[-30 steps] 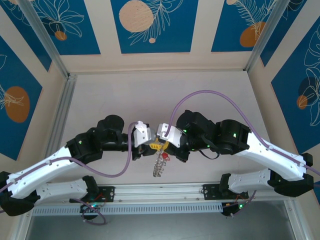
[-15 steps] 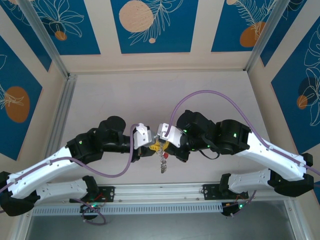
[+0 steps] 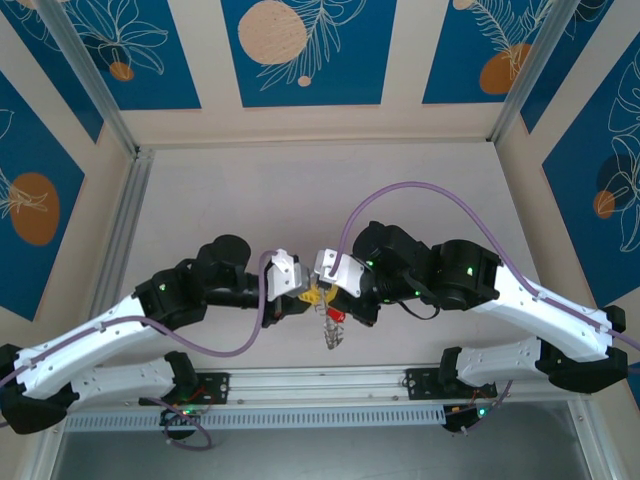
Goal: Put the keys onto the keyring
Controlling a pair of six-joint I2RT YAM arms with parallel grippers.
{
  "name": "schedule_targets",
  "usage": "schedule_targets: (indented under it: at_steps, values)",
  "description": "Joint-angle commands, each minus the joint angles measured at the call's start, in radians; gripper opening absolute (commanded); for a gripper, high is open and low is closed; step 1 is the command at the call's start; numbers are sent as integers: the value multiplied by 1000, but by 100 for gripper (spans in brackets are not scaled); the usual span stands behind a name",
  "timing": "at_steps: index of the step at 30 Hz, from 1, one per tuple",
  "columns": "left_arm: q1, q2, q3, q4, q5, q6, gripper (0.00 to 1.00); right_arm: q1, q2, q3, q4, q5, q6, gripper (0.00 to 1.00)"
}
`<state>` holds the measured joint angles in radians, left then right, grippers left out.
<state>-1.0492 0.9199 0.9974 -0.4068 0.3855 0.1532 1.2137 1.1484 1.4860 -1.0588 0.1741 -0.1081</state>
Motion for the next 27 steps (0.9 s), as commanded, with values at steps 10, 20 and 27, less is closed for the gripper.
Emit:
schedule_targets:
  at_steps: [10,20,27]
  values:
    - [4,-117,-140,258,126,-146,0,6,-93,-113,186,-51,3,16]
    - [5,-142,-175,326,141,-194,0,-25,-173,-204,275,-102,11,22]
    - [7,-149,-177,324,140,-199,0,-43,-214,-237,288,-125,21,23]
